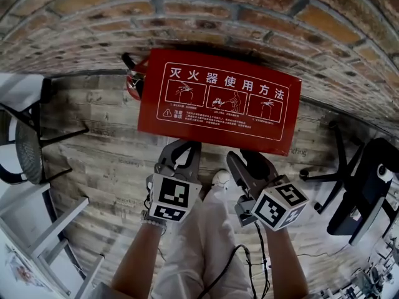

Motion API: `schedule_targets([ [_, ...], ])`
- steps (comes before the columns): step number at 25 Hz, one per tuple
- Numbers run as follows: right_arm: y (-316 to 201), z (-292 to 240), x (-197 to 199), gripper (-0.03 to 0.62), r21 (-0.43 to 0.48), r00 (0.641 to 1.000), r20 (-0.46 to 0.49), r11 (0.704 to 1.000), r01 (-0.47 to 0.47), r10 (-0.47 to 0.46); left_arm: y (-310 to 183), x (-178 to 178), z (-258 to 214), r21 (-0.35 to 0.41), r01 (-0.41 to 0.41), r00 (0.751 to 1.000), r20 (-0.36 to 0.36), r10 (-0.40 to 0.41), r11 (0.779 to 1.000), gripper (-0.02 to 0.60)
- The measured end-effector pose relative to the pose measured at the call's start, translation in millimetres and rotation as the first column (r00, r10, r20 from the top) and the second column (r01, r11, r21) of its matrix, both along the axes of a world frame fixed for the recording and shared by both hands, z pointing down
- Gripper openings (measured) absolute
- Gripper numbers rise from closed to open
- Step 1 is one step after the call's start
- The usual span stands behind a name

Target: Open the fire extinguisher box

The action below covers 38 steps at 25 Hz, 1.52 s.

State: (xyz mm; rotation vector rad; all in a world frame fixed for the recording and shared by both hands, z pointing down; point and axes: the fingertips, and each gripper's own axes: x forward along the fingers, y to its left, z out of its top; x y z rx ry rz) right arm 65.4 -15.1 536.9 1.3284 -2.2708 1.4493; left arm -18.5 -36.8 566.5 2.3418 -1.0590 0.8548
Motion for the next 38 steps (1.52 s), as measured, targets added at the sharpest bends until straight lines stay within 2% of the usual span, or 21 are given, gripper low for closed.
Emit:
schedule_targets([
  [9,3,-9,0,0.172,-0.020,1.000,0.007,1.000,-0.012,0.012,-1,2,-3,0.000,-0.017,1.000,0.001,0.017,1.000,-0.002],
  [28,-3,-41,5,0.124,0.013,1.000,-0.019,1.000,-0.023,0.023,10,1,2,-0.033,-0.046,0.999,0.019,0.046,0.998,-0.002],
  [38,-21,-72,12,0.098,0.027,0.997,0.033,0.997,-0.067,0.066,5,2,0,-0.056,-0.048,0.999,0.022,0.050,0.997,-0.002],
])
